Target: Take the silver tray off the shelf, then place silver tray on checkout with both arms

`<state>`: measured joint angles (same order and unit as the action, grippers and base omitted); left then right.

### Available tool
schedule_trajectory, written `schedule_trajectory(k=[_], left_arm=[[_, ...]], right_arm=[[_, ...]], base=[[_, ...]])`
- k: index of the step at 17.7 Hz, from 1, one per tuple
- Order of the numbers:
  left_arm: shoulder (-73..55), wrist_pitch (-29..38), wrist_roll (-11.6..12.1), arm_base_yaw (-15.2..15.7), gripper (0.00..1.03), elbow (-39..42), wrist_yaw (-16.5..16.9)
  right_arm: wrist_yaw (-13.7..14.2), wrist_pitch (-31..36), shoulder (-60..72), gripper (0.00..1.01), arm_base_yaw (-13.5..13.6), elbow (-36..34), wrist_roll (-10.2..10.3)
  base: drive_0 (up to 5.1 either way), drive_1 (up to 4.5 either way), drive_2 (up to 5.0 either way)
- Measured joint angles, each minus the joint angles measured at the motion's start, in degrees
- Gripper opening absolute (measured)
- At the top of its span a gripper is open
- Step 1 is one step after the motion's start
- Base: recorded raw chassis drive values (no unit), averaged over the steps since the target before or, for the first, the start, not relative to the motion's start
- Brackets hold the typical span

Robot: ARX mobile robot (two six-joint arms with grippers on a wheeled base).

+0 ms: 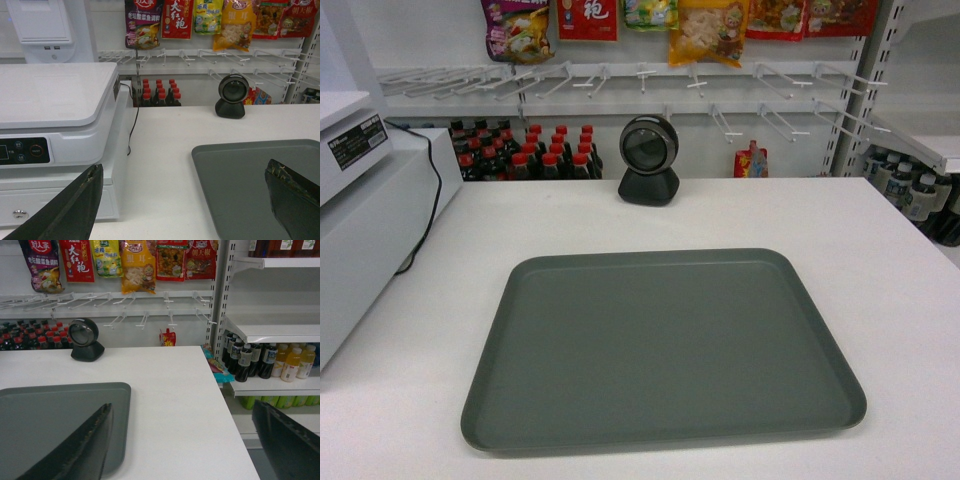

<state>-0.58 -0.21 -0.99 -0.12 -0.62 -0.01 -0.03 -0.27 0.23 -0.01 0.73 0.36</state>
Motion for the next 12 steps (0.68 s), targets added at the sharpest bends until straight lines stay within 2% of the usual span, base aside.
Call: schedule_trajectory(k=[1,2,3,12], left_arm=[[0.0,0.0,0.0,0.0,0.98,0.0,0.0],[0.0,0.0,0.0,0.0,0.98,0.0,0.0],[0.0,0.0,0.0,0.0,0.98,0.0,0.0],[0.0,0.0,0.0,0.0,0.98,0.0,0.0]], right_arm=[[0.0,0.0,0.0,0.97,0.0,0.0,0.0],[0.0,0.0,0.0,1.0,0.0,0.0,0.0],[0.0,0.0,0.0,0.97,0.0,0.0,0.0],[0.0,0.0,0.0,0.98,0.0,0.0,0.0]], base=[[0.0,0.0,0.0],[0.0,0.0,0.0],[0.0,0.0,0.0],[0.0,0.0,0.0]])
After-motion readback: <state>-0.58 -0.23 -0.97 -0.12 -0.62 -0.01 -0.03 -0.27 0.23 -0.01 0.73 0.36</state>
